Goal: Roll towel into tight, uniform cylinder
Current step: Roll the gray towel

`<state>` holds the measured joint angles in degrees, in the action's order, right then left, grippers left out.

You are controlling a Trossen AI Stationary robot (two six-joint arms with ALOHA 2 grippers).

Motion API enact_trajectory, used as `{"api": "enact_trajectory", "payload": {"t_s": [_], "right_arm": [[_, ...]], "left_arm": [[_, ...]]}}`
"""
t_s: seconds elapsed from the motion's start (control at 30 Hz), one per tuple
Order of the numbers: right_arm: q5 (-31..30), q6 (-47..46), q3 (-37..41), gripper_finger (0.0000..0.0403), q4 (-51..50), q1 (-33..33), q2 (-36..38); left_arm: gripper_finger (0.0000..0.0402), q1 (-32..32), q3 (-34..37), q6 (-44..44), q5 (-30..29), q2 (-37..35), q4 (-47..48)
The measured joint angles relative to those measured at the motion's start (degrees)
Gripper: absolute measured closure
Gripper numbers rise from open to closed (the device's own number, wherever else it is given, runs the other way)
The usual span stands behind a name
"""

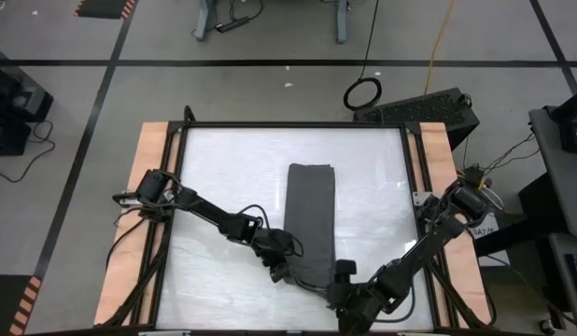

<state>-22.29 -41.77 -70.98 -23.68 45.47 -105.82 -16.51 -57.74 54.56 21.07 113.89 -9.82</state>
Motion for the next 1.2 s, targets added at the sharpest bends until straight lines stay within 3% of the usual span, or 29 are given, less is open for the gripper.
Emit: {"api": "enact_trajectory", "payload": {"t_s": [0.27,0.53,0.67,0.83,1.2], "right_arm": [[2.91,0.49,0.0,0.0212,0.85,0.0,-4.3],[-0.97,1.13,0.01,0.0218,-2.03,-0.21,-4.79],[-2.52,1.65,0.02,0.0264,-2.01,-0.54,-4.77],[-1.29,2.77,-0.57,0.0382,-1.48,-0.46,-3.97],[0.25,-2.56,-1.43,0.0397,-1.91,-0.93,-1.2]], "left_arm": [[0.0399,0.0,0.04,0.63,-0.12,0.0,-0.2],[0.0399,0.0,0.04,0.64,-0.11,0.0,-0.2],[0.0399,0.02,0.04,0.67,-0.09,0.0,-0.2],[0.0399,0.0,0.04,0.69,-0.08,0.0,-0.2],[0.0399,0.04,-0.17,5.33,8.09,0.09,-0.47]]}}
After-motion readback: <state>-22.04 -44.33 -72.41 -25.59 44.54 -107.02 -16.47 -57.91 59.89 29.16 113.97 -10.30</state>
